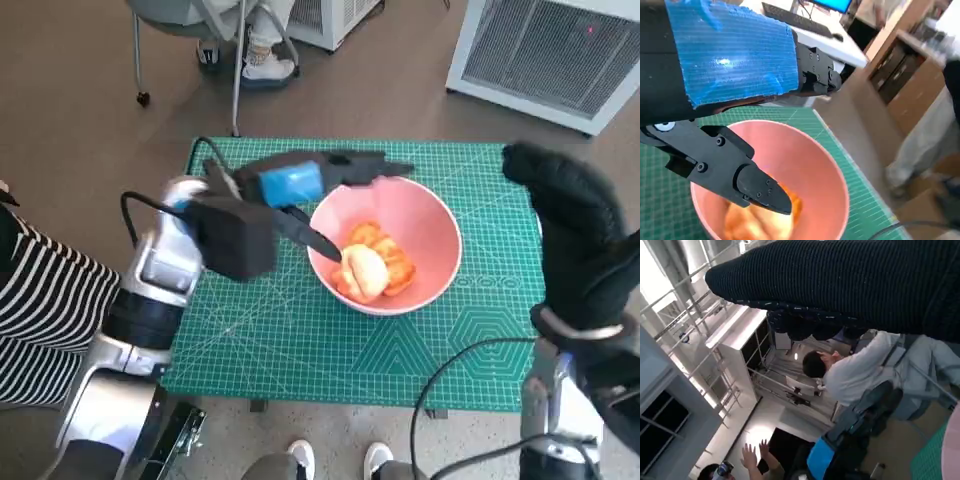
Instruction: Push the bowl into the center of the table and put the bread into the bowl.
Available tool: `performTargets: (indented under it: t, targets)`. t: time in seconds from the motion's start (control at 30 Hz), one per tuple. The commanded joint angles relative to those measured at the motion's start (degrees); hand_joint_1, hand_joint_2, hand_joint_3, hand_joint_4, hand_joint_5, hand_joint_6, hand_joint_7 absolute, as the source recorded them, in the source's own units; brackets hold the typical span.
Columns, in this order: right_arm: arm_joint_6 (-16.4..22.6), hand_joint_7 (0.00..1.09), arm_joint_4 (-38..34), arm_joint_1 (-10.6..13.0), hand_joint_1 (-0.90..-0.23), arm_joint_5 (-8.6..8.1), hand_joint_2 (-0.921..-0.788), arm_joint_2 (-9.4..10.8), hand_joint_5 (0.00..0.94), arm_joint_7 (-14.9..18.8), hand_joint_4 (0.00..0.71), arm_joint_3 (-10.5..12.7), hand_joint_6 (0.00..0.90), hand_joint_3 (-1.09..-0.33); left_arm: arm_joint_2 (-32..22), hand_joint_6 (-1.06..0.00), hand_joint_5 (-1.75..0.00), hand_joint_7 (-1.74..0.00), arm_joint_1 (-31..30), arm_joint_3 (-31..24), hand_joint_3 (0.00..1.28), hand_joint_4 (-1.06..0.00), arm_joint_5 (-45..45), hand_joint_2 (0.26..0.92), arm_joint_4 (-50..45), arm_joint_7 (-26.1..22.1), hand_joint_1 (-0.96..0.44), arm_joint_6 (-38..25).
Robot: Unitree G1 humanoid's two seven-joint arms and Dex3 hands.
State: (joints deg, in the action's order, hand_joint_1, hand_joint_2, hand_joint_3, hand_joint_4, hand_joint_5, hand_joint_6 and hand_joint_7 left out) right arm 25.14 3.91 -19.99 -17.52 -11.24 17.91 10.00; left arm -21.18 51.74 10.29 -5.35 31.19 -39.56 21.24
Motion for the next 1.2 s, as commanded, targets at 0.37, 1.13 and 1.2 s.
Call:
performTargets:
  t: [0.37,1.13,1.2]
  targets:
    - [-2.0,0.53,-1.9,-3.9,-0.712,2.08,-0.921,-1.3,0.005,-0.3,0.186,-0.1,0.014,-0.768,5.9,-0.18,0.0,-0.03,-4.3,-10.6,0.05,-0.05,13.6,0.917,2.6,4.1,-0.62,6.7]
    - [-1.8,0.52,-9.8,-12.7,-0.689,4.0,-0.921,-0.2,0.006,-2.1,0.197,-1.5,0.061,-0.77,15.8,0.0,-0.04,-0.51,-11.6,-18.1,0.38,-0.12,28.4,0.921,-6.6,5.8,-0.66,5.2]
    - [-1.8,0.51,-10.3,-13.1,-0.686,4.13,-0.921,0.1,0.007,-2.2,0.198,-1.8,0.066,-0.768,15.8,0.0,-0.04,-0.51,-11.4,-18.5,0.39,-0.12,28.7,0.921,-6.2,5.3,-0.66,5.3]
